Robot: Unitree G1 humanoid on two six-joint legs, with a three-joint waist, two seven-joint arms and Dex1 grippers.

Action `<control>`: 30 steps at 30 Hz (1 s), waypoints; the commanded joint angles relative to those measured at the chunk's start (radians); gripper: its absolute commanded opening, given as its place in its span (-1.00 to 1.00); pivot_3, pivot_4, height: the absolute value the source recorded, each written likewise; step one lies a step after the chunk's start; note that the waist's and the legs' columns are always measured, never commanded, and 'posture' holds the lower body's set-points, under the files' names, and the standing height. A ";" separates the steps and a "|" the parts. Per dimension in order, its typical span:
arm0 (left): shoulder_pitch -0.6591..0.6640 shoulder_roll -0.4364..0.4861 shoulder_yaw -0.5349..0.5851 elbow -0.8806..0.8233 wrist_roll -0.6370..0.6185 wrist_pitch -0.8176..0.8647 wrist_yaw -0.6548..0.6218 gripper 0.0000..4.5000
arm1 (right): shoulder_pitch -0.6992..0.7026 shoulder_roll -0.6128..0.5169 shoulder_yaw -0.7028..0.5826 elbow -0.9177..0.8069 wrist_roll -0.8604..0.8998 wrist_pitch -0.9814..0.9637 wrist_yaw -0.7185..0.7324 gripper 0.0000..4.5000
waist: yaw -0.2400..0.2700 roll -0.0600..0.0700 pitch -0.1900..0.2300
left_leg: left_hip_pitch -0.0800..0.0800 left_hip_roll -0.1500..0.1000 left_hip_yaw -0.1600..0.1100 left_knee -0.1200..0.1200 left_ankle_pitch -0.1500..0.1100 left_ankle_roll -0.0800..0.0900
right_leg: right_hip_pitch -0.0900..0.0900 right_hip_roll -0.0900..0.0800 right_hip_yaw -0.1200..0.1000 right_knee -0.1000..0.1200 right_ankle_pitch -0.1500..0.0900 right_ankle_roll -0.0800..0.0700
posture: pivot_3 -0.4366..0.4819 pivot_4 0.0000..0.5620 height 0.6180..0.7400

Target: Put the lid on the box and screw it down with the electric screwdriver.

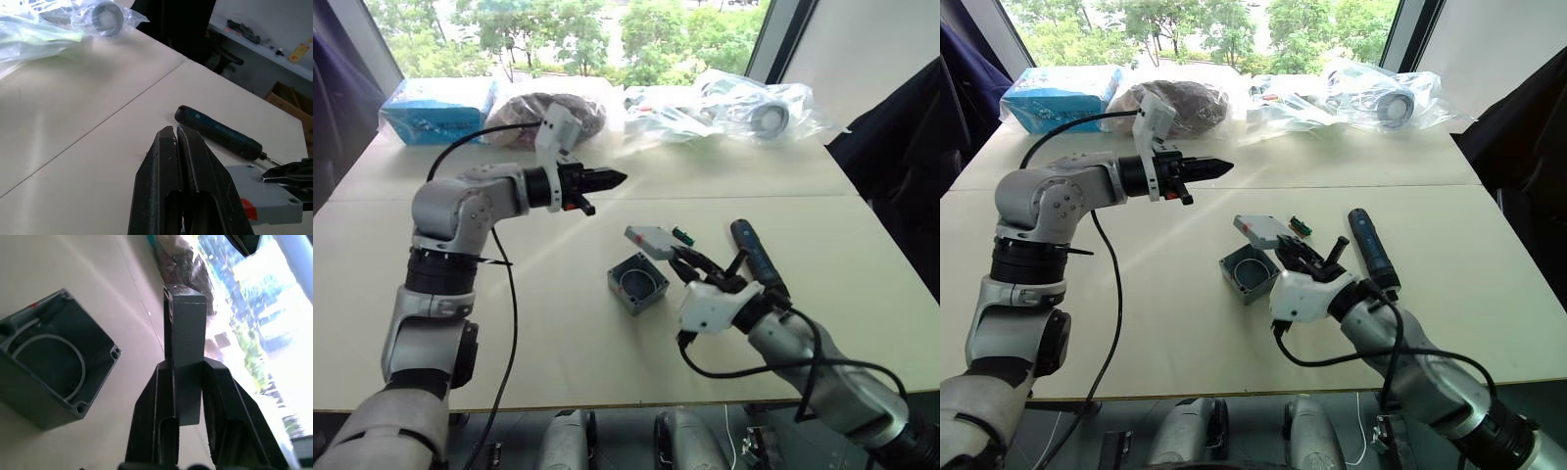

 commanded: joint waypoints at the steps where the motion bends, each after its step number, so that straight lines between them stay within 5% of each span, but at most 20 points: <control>1: 0.018 0.030 -0.075 -0.046 0.050 -0.053 -0.086 -0.98 | 0.017 0.024 0.028 0.022 -0.213 -0.118 -0.019 -0.93 | 0.000 0.000 0.000 | 0.000 0.000 0.000 0.000 0.000 0.000 | 0.000 0.000 0.000 0.000 0.000 0.000 | -0.05 -0.47 1.00; 11: 0.055 0.057 -0.215 -0.045 0.180 -0.182 -0.234 -0.98 | 0.084 0.128 -0.017 0.112 -0.368 -0.233 0.000 -0.93 | 0.007 0.000 0.000 | 0.000 0.000 0.000 0.001 0.000 -0.001 | 0.001 0.000 0.000 0.000 0.000 0.000 | -0.05 -0.47 1.00; 30: 0.051 -0.008 -0.176 0.022 0.225 -0.207 -0.229 -0.98 | 0.114 0.268 -0.142 0.107 -0.472 -0.279 0.043 -0.93 | 0.006 0.000 0.000 | 0.000 0.000 -0.001 0.002 0.000 -0.001 | 0.001 0.000 0.000 0.001 0.000 0.000 | -0.05 -0.47 1.00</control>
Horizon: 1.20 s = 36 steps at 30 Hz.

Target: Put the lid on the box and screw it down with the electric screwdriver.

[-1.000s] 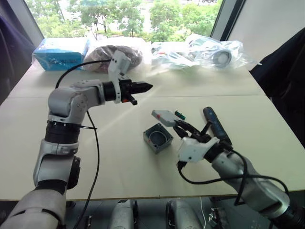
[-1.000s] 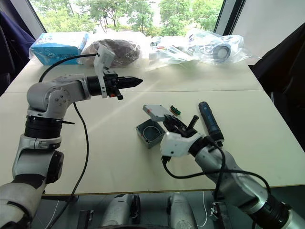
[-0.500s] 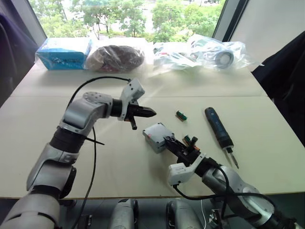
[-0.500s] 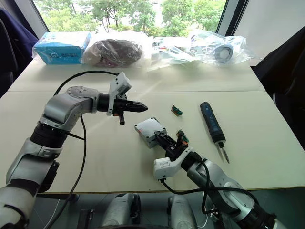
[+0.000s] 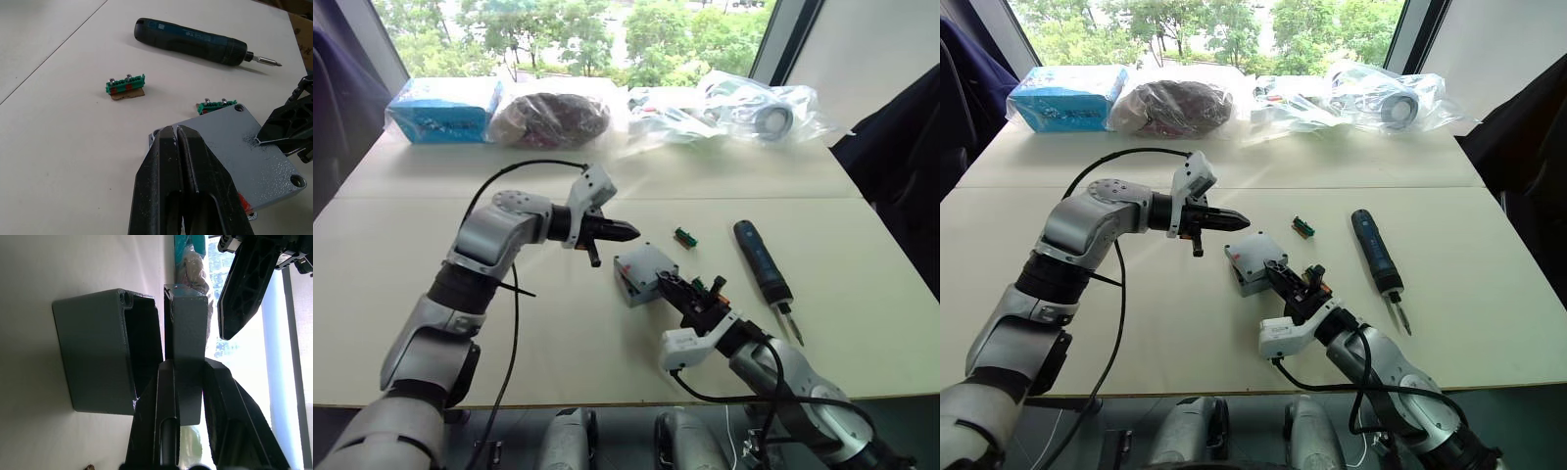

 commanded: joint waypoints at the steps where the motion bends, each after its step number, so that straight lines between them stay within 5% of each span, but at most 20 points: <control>1: -0.015 -0.004 0.030 -0.011 0.008 -0.017 0.004 -0.98 | -0.015 0.025 -0.042 -0.056 -0.009 0.000 0.018 -0.93 | 0.000 0.000 0.000 | 0.000 0.000 0.000 0.000 0.000 0.000 | 0.000 0.000 0.000 0.000 0.000 0.000 | -0.05 -0.47 1.00; 18: -0.043 -0.043 0.034 0.073 0.069 -0.086 0.007 -0.98 | 0.000 0.128 -0.046 -0.129 -0.091 0.080 0.281 -0.93 | -0.001 0.000 0.000 | 0.000 0.000 -0.001 0.000 0.000 0.000 | 0.001 0.000 -0.001 0.000 0.000 0.000 | -0.05 -0.47 1.00; 36: -0.030 -0.051 0.037 0.009 0.056 -0.046 0.012 -0.98 | -0.031 0.181 -0.044 -0.104 -0.139 0.103 0.346 -0.93 | 0.001 0.000 0.000 | 0.000 0.000 -0.001 0.001 0.000 0.000 | 0.001 0.000 -0.001 0.001 0.000 0.000 | -0.05 -0.47 1.00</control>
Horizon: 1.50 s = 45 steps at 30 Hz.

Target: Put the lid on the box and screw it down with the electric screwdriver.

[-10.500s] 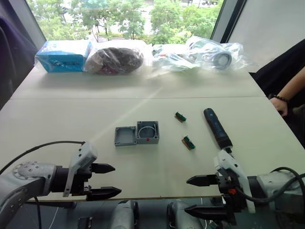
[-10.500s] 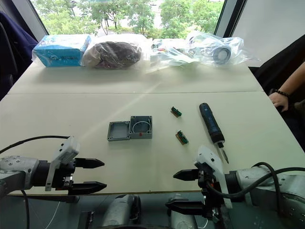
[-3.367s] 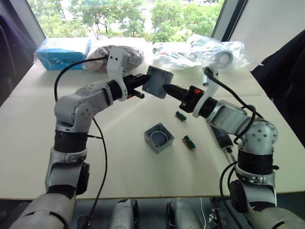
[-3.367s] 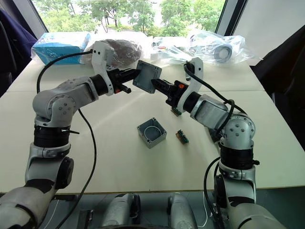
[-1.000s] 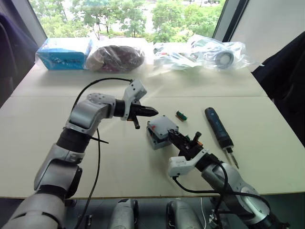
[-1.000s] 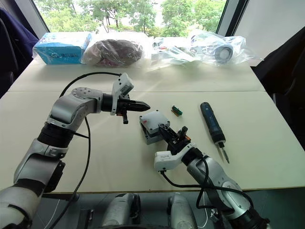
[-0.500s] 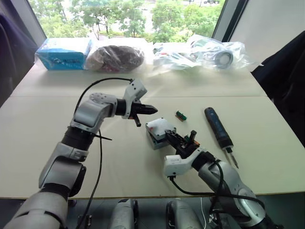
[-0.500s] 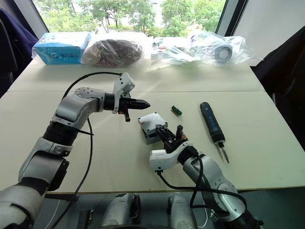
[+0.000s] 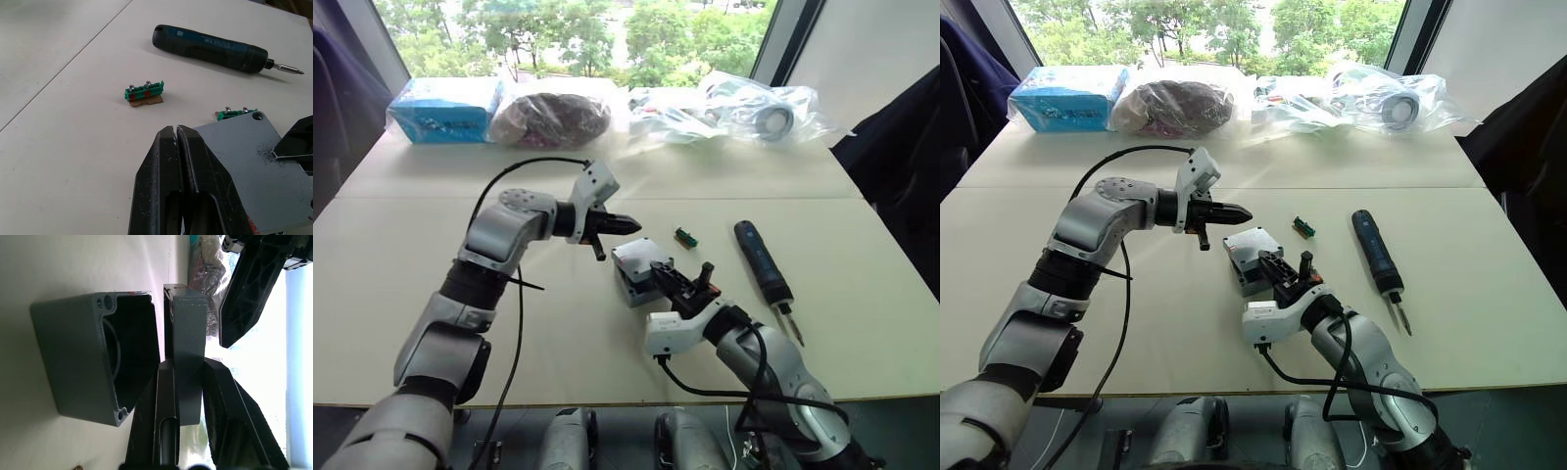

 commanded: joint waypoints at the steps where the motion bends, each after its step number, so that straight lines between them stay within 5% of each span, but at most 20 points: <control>1: -0.009 -0.001 0.026 -0.050 -0.009 0.001 -0.001 -0.98 | 0.001 0.005 -0.007 -0.006 -0.014 0.005 0.013 -0.93 | 0.000 0.000 0.000 | 0.000 0.000 0.000 0.000 0.000 0.000 | 0.000 0.000 0.000 0.000 0.000 0.000 | -0.05 -0.47 1.00; 16: 0.051 0.045 -0.118 -0.062 0.114 -0.126 -0.102 -0.98 | 0.016 0.000 -0.001 0.001 -0.002 -0.008 0.038 -0.93 | 0.000 0.000 0.000 | 0.001 0.000 0.000 0.000 0.000 0.000 | 0.001 0.000 0.000 0.000 0.000 0.000 | -0.05 -0.47 1.00; 18: 0.058 0.050 -0.140 -0.057 0.130 -0.140 -0.122 -1.00 | 0.018 0.001 -0.001 0.003 0.002 -0.008 0.042 -0.48 | 0.000 0.000 -0.001 | 0.001 0.000 0.000 0.000 0.000 0.000 | 0.001 0.000 0.000 0.000 0.000 0.000 | -0.05 -0.47 1.00; 23: 0.073 0.061 -0.194 -0.022 0.196 -0.186 -0.150 -1.00 | 0.018 -0.001 -0.005 -0.002 0.005 -0.015 0.050 0.27 | 0.000 0.000 -0.002 | 0.002 0.000 0.001 0.000 0.000 0.000 | 0.003 0.000 0.000 0.000 0.000 0.000 | -0.05 -0.47 1.00; 30: 0.089 0.060 -0.217 0.009 0.253 -0.232 -0.161 -1.00 | 0.023 -0.012 -0.021 -0.035 0.038 -0.031 0.069 0.27 | 0.000 0.000 -0.002 | 0.017 0.000 -0.001 -0.001 -0.005 0.008 | 0.017 0.000 -0.001 -0.002 -0.003 -0.003 | -0.05 -0.47 1.00; 45: 0.136 0.076 -0.225 -0.028 0.292 -0.252 -0.188 -1.00 | 0.047 -0.026 -0.056 -0.061 0.125 -0.084 0.054 0.27 | 0.000 0.000 -0.004 | 0.018 0.000 -0.002 -0.001 -0.005 0.008 | 0.018 0.000 -0.001 -0.001 -0.003 -0.003 | -0.05 -0.47 1.00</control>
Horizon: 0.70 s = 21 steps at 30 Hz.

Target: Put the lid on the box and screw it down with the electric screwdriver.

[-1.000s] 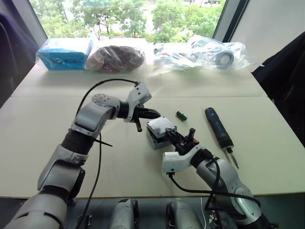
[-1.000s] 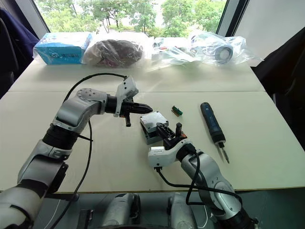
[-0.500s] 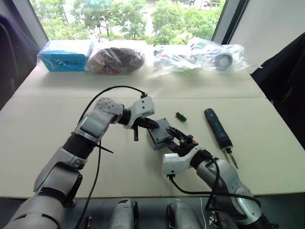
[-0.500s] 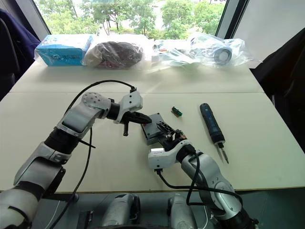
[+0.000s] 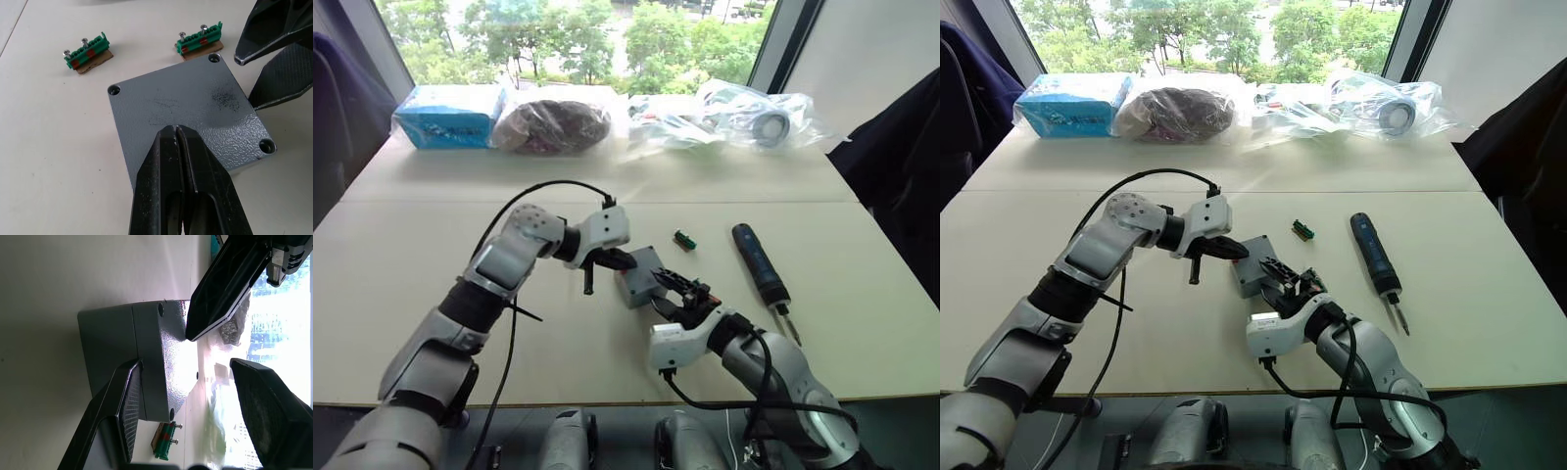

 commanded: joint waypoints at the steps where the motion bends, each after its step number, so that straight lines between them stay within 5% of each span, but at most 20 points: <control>1: 0.037 0.012 -0.058 0.040 0.051 0.006 -0.020 -1.00 | 0.003 -0.005 -0.031 -0.046 0.045 -0.021 -0.016 0.27 | 0.000 0.000 0.000 | 0.000 0.000 0.000 0.000 0.000 0.000 | 0.000 0.000 0.000 0.000 0.000 0.000 | -0.05 -0.47 1.00; 4: 0.027 -0.001 -0.043 0.060 0.052 -0.006 -0.001 -1.00 | 0.004 -0.008 -0.038 -0.039 0.054 -0.026 -0.019 -0.05 | 0.000 0.000 0.000 | 0.000 0.000 0.000 0.000 0.000 0.000 | 0.000 0.000 0.000 0.000 0.000 0.000 | -0.05 -0.47 1.00; 9: 0.012 -0.026 0.001 0.076 0.022 -0.014 0.010 -1.00 | 0.021 -0.008 -0.050 -0.044 0.071 -0.035 -0.032 -0.93 | 0.002 0.000 -0.001 | 0.000 0.000 0.000 0.000 0.000 0.000 | 0.000 0.000 0.000 0.000 0.000 0.000 | -0.05 -0.47 1.00; 17: -0.109 -0.045 0.224 0.121 -0.199 0.216 -0.023 -1.00 | 0.154 0.094 -0.146 -0.132 0.418 0.095 0.027 -0.97 | -0.001 -0.001 0.001 | -0.002 0.001 -0.001 0.000 0.000 0.000 | -0.002 0.000 0.000 0.000 0.001 0.002 | -0.05 -0.47 1.00; 21: -0.146 -0.058 0.210 0.277 -0.117 0.100 0.047 -1.00 | 0.158 0.116 -0.150 -0.100 0.524 0.208 0.084 -0.97 | 0.000 0.000 0.001 | -0.002 0.001 -0.001 0.000 0.000 0.000 | -0.001 0.000 -0.001 0.000 0.000 0.000 | -0.05 -0.47 1.00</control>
